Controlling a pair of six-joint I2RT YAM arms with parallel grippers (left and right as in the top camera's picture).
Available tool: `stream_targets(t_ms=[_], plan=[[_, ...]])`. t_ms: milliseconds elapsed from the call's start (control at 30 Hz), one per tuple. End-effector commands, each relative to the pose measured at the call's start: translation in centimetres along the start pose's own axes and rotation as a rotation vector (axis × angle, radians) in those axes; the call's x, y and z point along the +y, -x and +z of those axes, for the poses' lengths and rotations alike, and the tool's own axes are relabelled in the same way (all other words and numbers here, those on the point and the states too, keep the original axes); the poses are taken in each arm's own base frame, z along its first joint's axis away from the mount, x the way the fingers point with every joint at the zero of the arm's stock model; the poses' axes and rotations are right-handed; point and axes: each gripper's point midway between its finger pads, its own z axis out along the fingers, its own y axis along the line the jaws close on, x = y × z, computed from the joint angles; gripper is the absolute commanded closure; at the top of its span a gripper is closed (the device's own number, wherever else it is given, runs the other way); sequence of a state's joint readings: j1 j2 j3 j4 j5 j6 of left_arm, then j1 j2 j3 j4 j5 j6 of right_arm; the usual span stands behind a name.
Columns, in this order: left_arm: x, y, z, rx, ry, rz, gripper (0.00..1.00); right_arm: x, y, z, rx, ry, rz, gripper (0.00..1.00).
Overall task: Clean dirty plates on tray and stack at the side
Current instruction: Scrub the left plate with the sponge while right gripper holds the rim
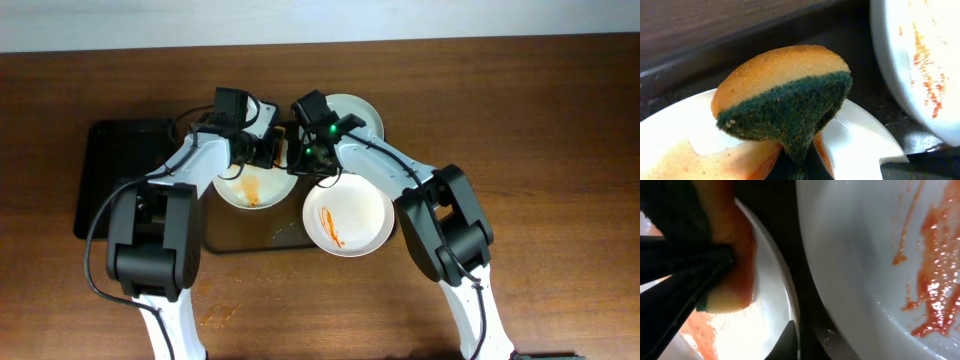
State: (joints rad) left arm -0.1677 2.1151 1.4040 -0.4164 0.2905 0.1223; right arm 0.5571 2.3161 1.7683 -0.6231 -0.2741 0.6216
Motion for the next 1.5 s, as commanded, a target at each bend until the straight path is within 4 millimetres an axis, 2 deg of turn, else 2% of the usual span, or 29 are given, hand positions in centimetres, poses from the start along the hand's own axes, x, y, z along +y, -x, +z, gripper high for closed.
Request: stream_targets(t_ms=[0,133,233,300,367,400,500,567,667,700,767,833,867,900,967,1033,1067,1133,1233,1267,1400,1467], plan=[[5.1,-6.1,-0.1,0.204,0.343,-0.255,1.00,0.2,-0.2,0.4,0.010,0.004,-0.022,0.96],[4.6,-10.9,-2.2,0.413,0.392,-0.350,1.00,0.2,-0.2,0.4,0.010,0.004,-0.022,0.96],[2.5,-13.1,-4.4,0.573,0.284,-0.397,1.00,0.2,-0.2,0.4,0.009,0.005,-0.023,0.96],[-1.8,-13.3,-4.7,0.624,0.010,-0.411,0.99,0.3,-0.2,0.4,0.008,0.005,-0.023,0.96],[-4.5,-12.7,-4.9,0.619,-0.148,-0.419,1.00,0.3,-0.1,0.4,0.005,0.007,-0.023,0.96],[-5.1,-12.4,-4.7,0.605,-0.175,-0.417,0.99,0.3,-0.1,0.4,0.004,0.008,-0.024,0.96],[-5.0,-11.3,-3.8,0.546,-0.180,-0.376,0.99,0.4,0.0,0.4,0.003,0.010,-0.025,0.96],[-3.7,-10.3,-2.8,0.484,-0.129,-0.332,0.99,0.3,0.0,0.4,0.003,0.009,-0.025,0.96],[2.0,-9.7,-1.8,0.400,0.208,-0.389,1.00,0.3,0.0,0.4,0.003,0.009,-0.025,0.96],[3.3,-9.2,-1.5,0.361,0.274,-0.399,0.99,0.3,0.0,0.4,0.003,0.009,-0.025,0.96],[4.9,-7.3,-0.9,0.259,0.338,-0.376,1.00,0.3,0.0,0.4,0.003,0.009,-0.025,0.96],[6.4,-4.5,-0.6,0.130,0.394,-0.355,1.00,0.3,0.0,0.4,0.003,0.009,-0.025,0.96],[7.4,-3.2,-0.8,0.067,0.441,-0.346,0.99,0.3,0.0,0.4,0.003,0.008,-0.024,0.96],[8.3,-2.7,-1.1,0.042,0.492,-0.342,1.00,0.3,0.0,0.4,0.003,0.009,-0.025,0.96],[9.3,-3.0,-1.8,0.045,0.569,-0.342,0.99,0.3,0.0,0.4,0.003,0.009,-0.025,0.96],[10.9,-5.6,-4.2,0.121,0.802,-0.362,1.00,0.3,0.0,0.4,0.003,0.009,-0.025,0.96],[10.9,-6.4,-4.7,0.159,0.844,-0.347,0.99,0.3,0.0,0.4,0.003,0.009,-0.024,0.96],[9.2,-8.4,-4.7,0.271,0.810,-0.309,1.00,0.3,0.0,0.4,0.003,0.009,-0.025,0.96],[4.1,-10.9,-2.5,0.434,0.493,-0.245,1.00,0.3,0.0,0.4,0.003,0.009,-0.025,0.96],[1.6,-11.7,-2.0,0.484,0.340,-0.239,0.99,0.3,0.0,0.4,0.003,0.009,-0.024,0.96],[-4.4,-13.7,-2.7,0.603,-0.026,-0.219,1.00,0.3,0.0,0.4,0.003,0.009,-0.025,0.96],[-7.6,-13.4,-3.2,0.597,-0.232,-0.192,0.99,0.3,0.0,0.4,0.003,0.009,-0.025,0.96]])
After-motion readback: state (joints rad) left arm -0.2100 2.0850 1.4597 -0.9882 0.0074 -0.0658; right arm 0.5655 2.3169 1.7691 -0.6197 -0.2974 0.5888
